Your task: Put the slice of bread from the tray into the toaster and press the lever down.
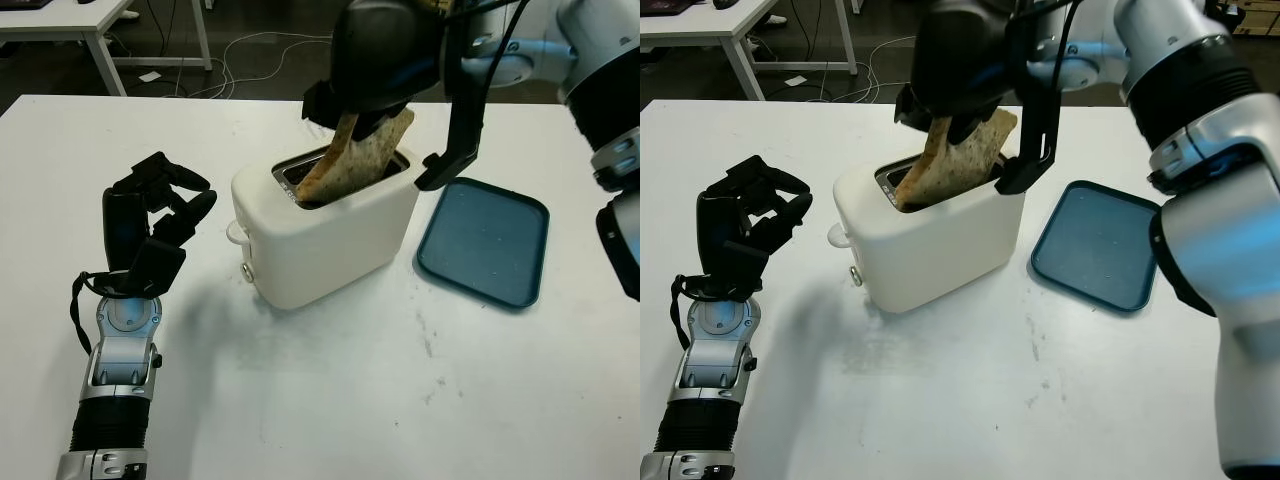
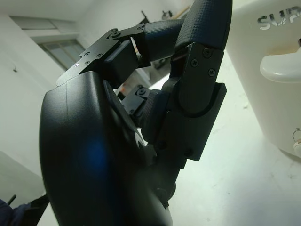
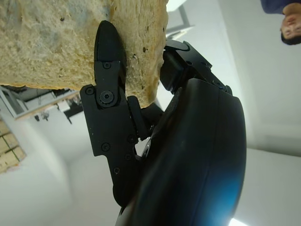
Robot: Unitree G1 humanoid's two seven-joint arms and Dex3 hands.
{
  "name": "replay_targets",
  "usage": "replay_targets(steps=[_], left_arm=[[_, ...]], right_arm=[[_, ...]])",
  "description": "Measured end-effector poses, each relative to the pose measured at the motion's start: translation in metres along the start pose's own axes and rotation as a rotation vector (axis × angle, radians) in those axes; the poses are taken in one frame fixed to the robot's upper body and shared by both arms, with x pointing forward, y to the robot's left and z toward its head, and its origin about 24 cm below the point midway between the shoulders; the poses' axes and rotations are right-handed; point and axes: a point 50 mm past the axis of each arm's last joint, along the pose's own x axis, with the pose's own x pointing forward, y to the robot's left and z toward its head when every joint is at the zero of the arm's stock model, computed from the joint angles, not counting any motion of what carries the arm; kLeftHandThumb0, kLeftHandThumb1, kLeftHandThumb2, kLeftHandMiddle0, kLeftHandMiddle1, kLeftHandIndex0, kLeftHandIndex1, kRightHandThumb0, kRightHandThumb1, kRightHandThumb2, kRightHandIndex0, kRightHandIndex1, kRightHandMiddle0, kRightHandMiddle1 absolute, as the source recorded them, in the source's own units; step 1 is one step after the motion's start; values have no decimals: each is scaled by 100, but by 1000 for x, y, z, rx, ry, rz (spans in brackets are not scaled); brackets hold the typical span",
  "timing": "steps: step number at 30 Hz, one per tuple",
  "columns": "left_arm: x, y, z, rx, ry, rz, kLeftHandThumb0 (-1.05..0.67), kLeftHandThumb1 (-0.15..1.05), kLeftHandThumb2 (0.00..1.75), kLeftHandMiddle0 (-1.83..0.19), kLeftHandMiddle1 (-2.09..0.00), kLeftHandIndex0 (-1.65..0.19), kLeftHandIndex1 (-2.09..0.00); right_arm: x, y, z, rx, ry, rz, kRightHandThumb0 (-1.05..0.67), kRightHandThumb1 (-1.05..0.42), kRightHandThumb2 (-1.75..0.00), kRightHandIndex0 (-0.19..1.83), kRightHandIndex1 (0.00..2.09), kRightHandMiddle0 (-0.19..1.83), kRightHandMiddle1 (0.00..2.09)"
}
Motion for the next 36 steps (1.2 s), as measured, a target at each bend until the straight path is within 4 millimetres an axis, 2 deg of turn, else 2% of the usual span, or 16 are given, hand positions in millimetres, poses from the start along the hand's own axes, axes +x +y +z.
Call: replay_targets(steps=[4,7,10,16,19,21,26,29,31,36], left_arm=[[0,0,0,0,0,0,-98,92,17,-91,-156,-84,-119],[0,0,0,0,0,0,-98,92,15,-90,-156,-84,-119],[0,0,0,0,0,0,-98,92,15,-91,-156,-84,-119],[0,0,0,0,0,0,-99,92,16,-91,-156,-84,-119],[0,0,0,0,0,0,-99,92,15,-91,-156,-83,-119],[0,0,0,0,0,1,-99,92,15,-91,-156,-84,-119],[0,0,0,-1,0,4,-101,92,16,-90,-156,-84,-119],[0,0,0,0,0,6,-100,92,17,-91,-156,-84,-119],[0,0,0,0,0,6,-101,92,17,-92,-156,-84,-118],[0,0,0,8,-2,2,-102,92,18,-91,-155,-84,-118]], right_arm=[[-1,2,-1,-1,5,35,-45,-92,-33,113,175,77,174],[-1,1,-2,-8,11,51,-45,-90,-34,111,175,80,165],[-2,0,-2,-5,13,43,-45,-90,-32,111,175,78,172],[0,0,-1,-3,9,39,-42,-87,-36,109,175,78,168],[4,0,2,-16,-9,40,-43,-83,-45,104,175,80,143],[7,0,5,-25,-24,56,-43,-83,-46,100,175,83,136],[13,-3,10,-51,-42,85,-49,-91,-30,100,163,84,110],[16,-4,12,-70,-48,81,-47,-92,-30,102,158,84,100],[17,-2,14,-72,-46,85,-45,-92,-28,102,156,84,83],[19,-2,17,-98,-54,109,-41,-89,-30,101,149,92,60]])
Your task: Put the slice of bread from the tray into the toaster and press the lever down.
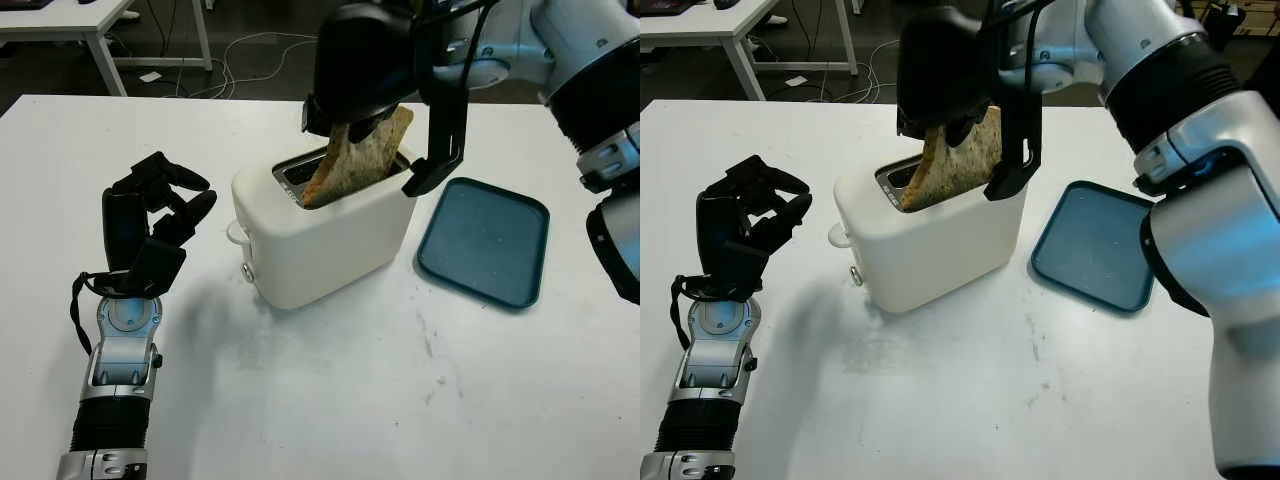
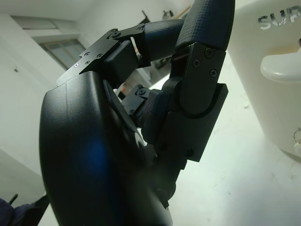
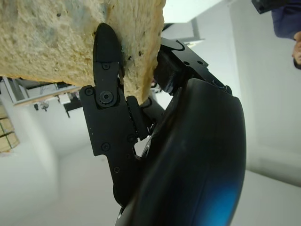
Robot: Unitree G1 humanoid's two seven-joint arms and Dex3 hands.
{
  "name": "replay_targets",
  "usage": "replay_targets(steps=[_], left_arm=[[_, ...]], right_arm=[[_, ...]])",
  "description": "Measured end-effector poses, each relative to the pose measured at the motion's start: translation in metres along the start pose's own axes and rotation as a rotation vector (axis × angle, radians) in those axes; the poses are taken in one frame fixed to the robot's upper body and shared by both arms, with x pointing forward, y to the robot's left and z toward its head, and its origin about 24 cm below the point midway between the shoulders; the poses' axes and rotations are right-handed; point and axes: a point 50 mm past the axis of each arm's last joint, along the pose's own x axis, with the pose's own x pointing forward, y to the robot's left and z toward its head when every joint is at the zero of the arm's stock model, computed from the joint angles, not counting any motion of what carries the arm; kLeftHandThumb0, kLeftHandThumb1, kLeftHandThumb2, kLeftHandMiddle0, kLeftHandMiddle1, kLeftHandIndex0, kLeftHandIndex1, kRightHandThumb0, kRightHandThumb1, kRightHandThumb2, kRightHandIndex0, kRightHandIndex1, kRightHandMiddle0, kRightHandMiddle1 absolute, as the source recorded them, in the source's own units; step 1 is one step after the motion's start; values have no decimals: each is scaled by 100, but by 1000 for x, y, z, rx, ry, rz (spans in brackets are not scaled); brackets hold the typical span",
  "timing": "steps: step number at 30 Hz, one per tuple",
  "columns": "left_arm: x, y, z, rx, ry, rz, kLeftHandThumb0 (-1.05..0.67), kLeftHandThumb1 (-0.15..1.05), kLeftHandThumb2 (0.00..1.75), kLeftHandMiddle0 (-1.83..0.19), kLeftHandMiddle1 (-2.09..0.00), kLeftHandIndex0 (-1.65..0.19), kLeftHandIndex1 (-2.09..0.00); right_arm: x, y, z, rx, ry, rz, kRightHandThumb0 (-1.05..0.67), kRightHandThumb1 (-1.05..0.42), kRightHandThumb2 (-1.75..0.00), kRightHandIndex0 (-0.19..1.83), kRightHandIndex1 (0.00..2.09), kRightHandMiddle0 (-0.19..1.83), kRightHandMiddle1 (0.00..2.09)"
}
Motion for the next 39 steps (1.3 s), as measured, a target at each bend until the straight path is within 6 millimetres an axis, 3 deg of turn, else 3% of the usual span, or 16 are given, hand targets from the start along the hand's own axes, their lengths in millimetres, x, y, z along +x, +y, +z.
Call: replay_targets(steps=[2,6,8,15,17,18,20,22,23,24,25,28,32,39], left_arm=[[0,0,0,0,0,0,-102,92,17,-92,-155,-84,-118],[0,0,0,0,-3,-1,-101,92,17,-92,-153,-84,-117],[0,0,0,0,-3,-1,-101,92,17,-91,-153,-84,-117],[0,0,0,-1,-4,-1,-101,92,17,-90,-153,-84,-116],[0,0,0,-1,-4,0,-102,92,17,-90,-153,-84,-116],[0,0,0,-1,-4,0,-102,92,17,-90,-153,-84,-116],[0,0,0,-1,-4,0,-102,92,17,-90,-153,-84,-116],[0,0,0,-1,-5,-1,-101,92,16,-90,-153,-85,-117],[0,0,0,-1,-5,-1,-101,92,16,-90,-153,-85,-117],[0,0,0,-1,-6,-1,-101,92,16,-90,-153,-85,-117],[0,0,0,-1,-5,-1,-101,92,16,-90,-153,-85,-117],[0,0,0,-1,-5,-1,-101,92,16,-90,-154,-85,-118],[0,0,0,-1,-5,-1,-101,92,16,-90,-153,-85,-118],[0,0,0,-1,-5,-1,-100,92,17,-91,-153,-84,-118]], right_arm=[[1,0,0,-18,4,21,-40,-86,-31,100,145,94,54],[2,-1,0,-34,12,36,-39,-73,-52,100,127,100,41],[2,-2,1,-43,14,36,-38,-70,-55,99,135,102,38],[4,-3,2,-78,28,52,-41,-74,-45,99,133,95,24],[3,-3,2,-96,33,42,-43,-81,-39,101,147,94,17],[2,-3,2,-98,34,29,-41,-82,-38,102,149,103,22],[1,-3,2,-101,35,8,-38,-80,-40,103,128,107,22],[0,-3,1,-105,36,-2,-71,-88,-21,109,111,111,18],[0,-3,1,-105,36,6,-91,-90,-15,93,107,101,12],[0,-3,1,-91,37,33,-98,-91,-11,76,104,92,7],[-1,-1,1,-57,40,71,-102,-88,-5,44,90,76,4],[-4,3,-4,114,46,183,-104,-80,-1,16,60,47,0],[-11,3,-12,293,45,204,-104,-74,0,2,55,35,0],[-27,-4,-35,488,141,158,-95,-67,0,0,52,31,0]])
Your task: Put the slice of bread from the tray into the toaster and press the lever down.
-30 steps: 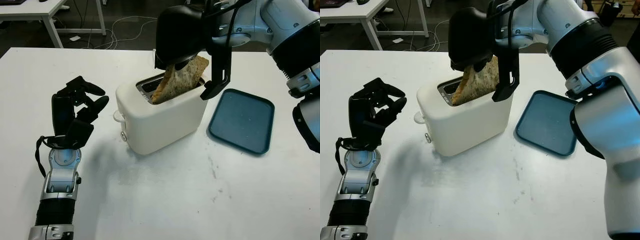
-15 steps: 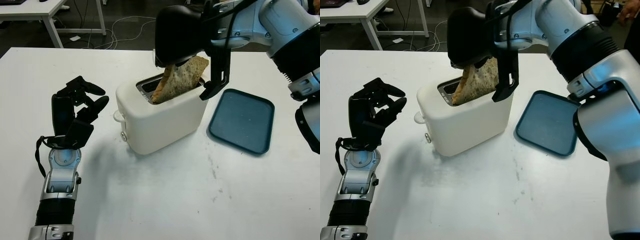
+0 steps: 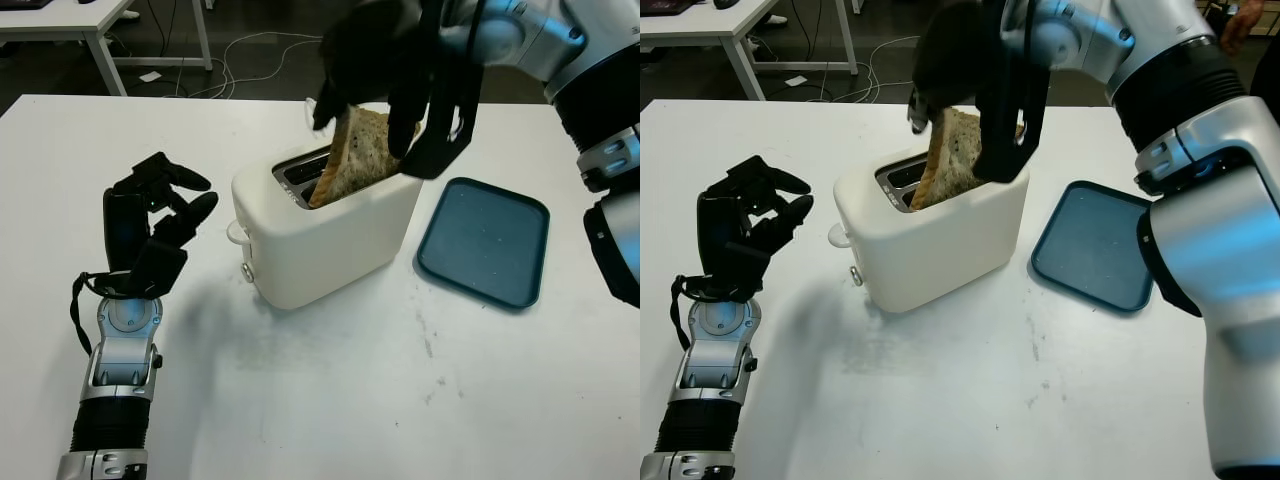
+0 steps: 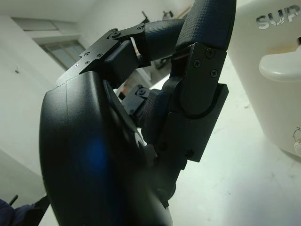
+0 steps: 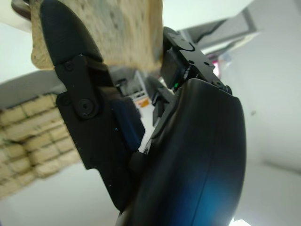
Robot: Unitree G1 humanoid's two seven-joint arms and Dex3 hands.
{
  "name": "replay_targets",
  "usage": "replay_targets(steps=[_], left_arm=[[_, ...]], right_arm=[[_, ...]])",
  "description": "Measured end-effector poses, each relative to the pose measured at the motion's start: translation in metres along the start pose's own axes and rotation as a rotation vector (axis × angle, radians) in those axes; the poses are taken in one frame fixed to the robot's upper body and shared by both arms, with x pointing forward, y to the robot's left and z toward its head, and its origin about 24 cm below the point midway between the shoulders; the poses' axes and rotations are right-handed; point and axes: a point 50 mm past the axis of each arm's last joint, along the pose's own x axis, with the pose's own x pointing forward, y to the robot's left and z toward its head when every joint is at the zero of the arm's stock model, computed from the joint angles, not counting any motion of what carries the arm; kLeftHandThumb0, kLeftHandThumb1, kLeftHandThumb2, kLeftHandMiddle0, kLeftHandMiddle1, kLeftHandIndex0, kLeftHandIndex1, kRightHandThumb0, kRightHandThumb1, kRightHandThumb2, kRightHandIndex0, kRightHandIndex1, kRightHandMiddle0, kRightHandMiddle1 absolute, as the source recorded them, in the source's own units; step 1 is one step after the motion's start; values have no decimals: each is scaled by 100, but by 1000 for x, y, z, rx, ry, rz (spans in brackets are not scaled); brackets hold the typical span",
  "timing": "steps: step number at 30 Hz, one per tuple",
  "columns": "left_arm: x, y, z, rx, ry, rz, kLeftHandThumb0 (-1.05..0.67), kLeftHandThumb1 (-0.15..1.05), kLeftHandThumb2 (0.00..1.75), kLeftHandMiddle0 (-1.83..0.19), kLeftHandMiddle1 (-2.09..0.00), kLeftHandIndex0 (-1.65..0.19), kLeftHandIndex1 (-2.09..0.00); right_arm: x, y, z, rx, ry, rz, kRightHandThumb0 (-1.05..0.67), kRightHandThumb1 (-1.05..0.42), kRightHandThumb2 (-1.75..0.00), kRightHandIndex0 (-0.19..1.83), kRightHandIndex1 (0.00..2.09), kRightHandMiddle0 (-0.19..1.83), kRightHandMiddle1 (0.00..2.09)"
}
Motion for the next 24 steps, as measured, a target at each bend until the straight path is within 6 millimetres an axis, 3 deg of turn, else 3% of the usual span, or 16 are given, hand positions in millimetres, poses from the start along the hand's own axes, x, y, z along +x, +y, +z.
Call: replay_targets(steps=[6,11,15,20,24], left_arm=[[0,0,0,7,0,-3,-100,92,17,-91,-154,-84,-119],[0,-1,0,6,0,-5,-99,92,17,-91,-154,-83,-119],[0,-1,0,6,1,-6,-99,92,17,-90,-156,-83,-120],[0,-1,0,6,1,-6,-99,92,17,-91,-156,-83,-120],[0,-1,0,5,1,-12,-100,92,17,-91,-155,-83,-120]], right_arm=[[-11,1,-17,147,67,-29,-94,-66,0,0,49,30,1],[-27,-4,-34,376,77,-158,-86,-66,-1,0,48,29,1],[-38,-3,-46,523,90,-263,-87,-71,-1,0,69,32,2],[-42,23,-59,757,83,-391,-81,-70,0,3,84,43,7],[-42,60,-64,1024,48,-694,-63,-89,-5,42,78,70,16]])
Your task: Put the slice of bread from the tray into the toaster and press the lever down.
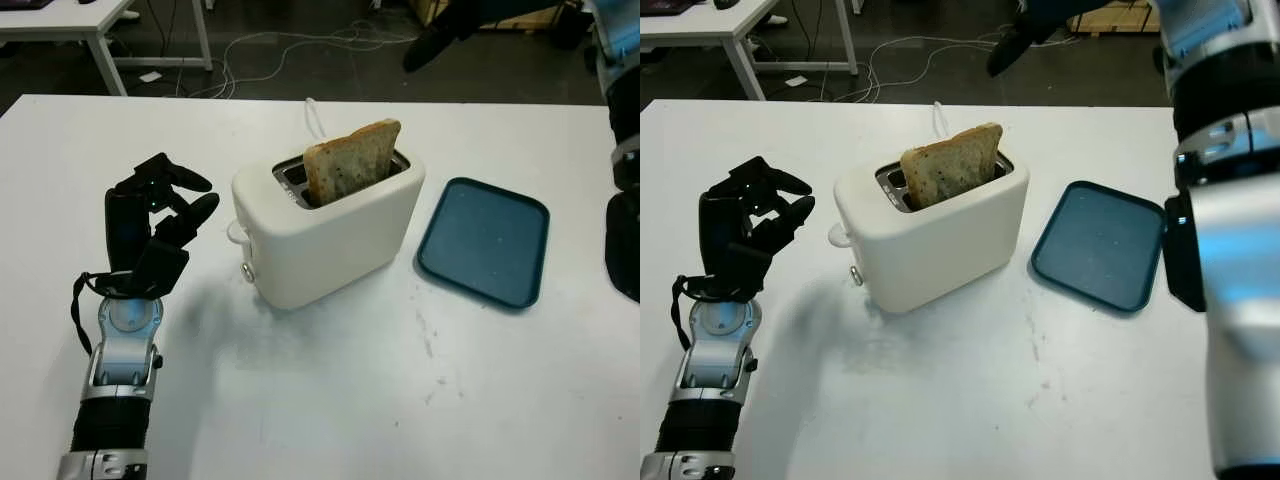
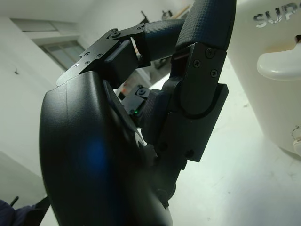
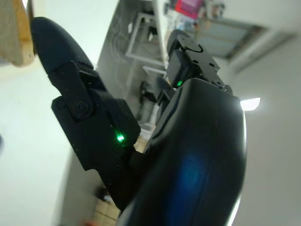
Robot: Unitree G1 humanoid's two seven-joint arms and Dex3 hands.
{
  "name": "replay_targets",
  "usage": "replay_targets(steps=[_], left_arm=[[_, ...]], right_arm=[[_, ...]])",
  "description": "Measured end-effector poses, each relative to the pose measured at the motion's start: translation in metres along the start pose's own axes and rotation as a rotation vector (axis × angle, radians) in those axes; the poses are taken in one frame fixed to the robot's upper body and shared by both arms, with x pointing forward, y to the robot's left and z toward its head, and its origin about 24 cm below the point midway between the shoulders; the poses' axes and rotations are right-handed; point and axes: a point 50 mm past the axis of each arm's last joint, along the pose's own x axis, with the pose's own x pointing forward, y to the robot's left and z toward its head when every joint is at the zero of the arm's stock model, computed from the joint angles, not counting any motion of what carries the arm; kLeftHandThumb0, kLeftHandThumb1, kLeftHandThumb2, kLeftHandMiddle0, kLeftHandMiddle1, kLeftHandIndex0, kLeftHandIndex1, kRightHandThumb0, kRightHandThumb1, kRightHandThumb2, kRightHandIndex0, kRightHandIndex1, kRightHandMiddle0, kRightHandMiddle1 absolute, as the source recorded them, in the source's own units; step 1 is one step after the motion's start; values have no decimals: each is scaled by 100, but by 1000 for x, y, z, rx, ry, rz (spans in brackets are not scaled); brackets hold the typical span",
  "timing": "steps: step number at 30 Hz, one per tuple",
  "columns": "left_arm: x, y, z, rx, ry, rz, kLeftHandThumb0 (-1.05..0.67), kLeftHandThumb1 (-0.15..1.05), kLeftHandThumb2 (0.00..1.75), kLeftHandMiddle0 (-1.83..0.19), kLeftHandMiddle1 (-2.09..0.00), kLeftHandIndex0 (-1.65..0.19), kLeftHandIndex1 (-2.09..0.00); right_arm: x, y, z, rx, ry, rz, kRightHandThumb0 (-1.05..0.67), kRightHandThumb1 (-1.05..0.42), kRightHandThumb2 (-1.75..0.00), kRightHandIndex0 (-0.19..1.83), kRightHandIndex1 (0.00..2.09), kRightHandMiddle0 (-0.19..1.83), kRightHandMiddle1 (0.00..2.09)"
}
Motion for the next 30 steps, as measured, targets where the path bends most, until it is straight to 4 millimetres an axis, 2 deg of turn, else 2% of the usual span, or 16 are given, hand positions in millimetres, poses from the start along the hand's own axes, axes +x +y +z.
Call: replay_targets(steps=[2,4,8,11,15,19,24,30], left_arm=[[0,0,0,-2,0,-7,-100,92,19,-91,-155,-85,-119],[1,1,0,5,-3,-22,-98,92,21,-92,-154,-86,-117],[4,9,2,52,-22,-80,-92,92,29,-94,-151,-90,-110],[9,17,8,100,-79,-122,-88,92,35,-96,-151,-92,-105],[19,29,22,183,-182,-211,-84,92,37,-94,-151,-94,-95],[25,40,31,233,-209,-317,-85,92,30,-96,-152,-104,-73],[32,52,48,335,-214,-477,-86,92,27,-100,-143,-113,-42],[37,56,61,433,-192,-609,-87,92,20,-106,-137,-121,-25]], right_arm=[[-12,13,-19,152,-34,-124,-53,-91,-20,61,71,81,17],[-24,29,-37,293,-46,-229,-43,-92,-30,71,66,86,16],[-51,69,-69,481,-1,-333,-42,-92,-35,79,64,90,14],[-70,92,-82,592,31,-414,-38,-92,-37,82,63,92,14],[-95,107,-87,702,63,-570,-31,-92,-41,82,63,91,11],[-113,114,-91,765,114,-707,-22,-92,-47,79,61,87,8],[-129,130,-92,813,200,-820,-23,-92,-45,84,59,89,7],[-139,145,-86,850,263,-913,-30,-92,-38,97,68,100,11]])
